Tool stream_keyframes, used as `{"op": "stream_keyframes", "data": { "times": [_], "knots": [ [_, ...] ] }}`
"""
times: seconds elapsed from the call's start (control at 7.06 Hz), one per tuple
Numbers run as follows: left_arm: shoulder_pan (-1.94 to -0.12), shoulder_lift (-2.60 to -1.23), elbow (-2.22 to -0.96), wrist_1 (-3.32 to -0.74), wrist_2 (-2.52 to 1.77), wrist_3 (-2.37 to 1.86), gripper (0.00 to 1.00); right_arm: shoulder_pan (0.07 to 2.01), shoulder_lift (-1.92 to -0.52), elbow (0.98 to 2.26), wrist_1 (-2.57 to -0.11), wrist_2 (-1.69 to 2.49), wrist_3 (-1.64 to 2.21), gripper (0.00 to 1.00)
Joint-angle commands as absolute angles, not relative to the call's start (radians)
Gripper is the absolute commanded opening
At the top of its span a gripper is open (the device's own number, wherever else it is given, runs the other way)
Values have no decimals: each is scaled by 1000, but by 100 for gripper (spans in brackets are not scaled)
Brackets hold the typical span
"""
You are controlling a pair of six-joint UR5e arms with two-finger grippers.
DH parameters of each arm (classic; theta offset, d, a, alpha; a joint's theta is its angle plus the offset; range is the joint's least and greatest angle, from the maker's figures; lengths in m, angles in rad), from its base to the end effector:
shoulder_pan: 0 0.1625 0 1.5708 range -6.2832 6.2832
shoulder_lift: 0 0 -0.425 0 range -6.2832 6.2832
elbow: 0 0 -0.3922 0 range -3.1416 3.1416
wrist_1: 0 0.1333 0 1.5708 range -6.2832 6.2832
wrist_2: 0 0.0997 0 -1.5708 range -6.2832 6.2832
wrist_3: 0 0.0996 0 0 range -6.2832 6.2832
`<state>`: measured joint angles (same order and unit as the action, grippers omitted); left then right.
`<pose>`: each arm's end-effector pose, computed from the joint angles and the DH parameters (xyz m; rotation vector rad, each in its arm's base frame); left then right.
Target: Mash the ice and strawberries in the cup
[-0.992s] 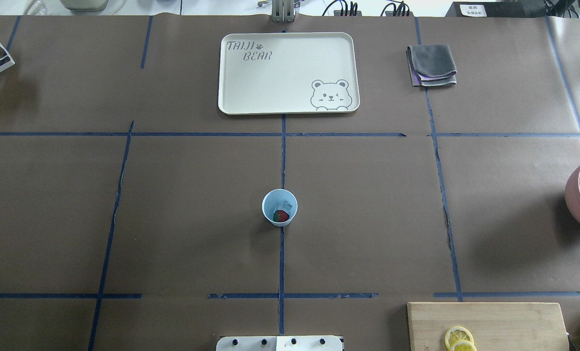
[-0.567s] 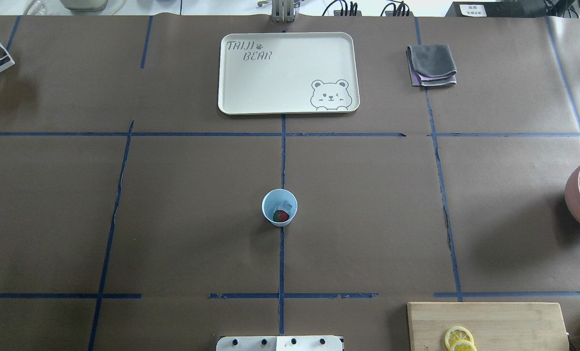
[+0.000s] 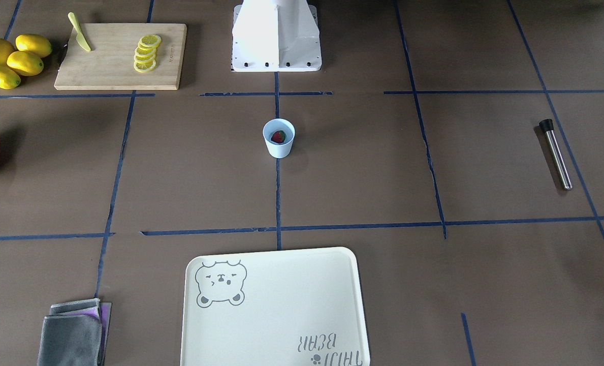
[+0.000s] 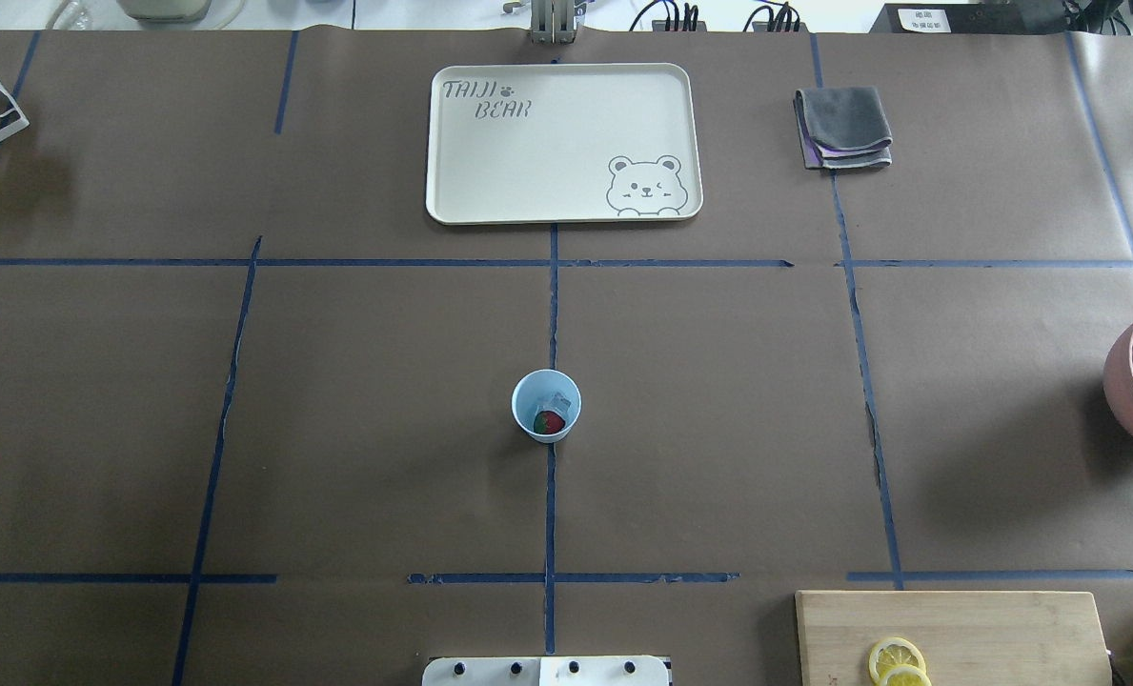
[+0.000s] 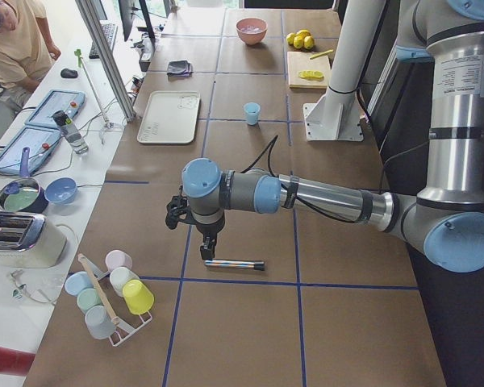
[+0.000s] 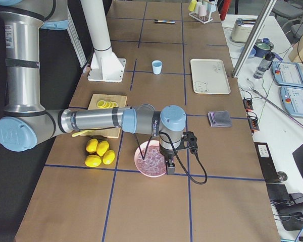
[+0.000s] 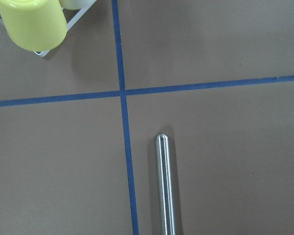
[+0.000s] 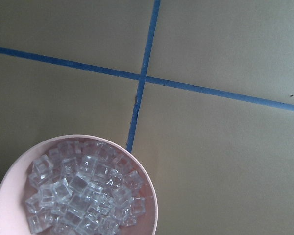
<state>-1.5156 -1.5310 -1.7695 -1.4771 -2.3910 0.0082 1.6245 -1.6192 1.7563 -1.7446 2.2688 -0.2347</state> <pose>-0.0342 -0.4769 0.5864 0.0422 0.8214 0.0865 0.0941 -0.4604 0.6133 0.0655 -0.6965 -0.1608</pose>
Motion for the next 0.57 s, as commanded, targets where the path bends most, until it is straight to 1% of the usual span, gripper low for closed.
{"op": "stream_keyframes", "data": {
  "times": [0.0,0.43],
  "knots": [
    [-1506,-1525,-1723,-1474,-2376,9,100,1623,-1612,1741,-1744,2272,-226,99],
    [-1508,-1529,-1710,-1466,-2385,9,100,1623,-1611,1724,-1746,2276,-224,99]
  ]
}}
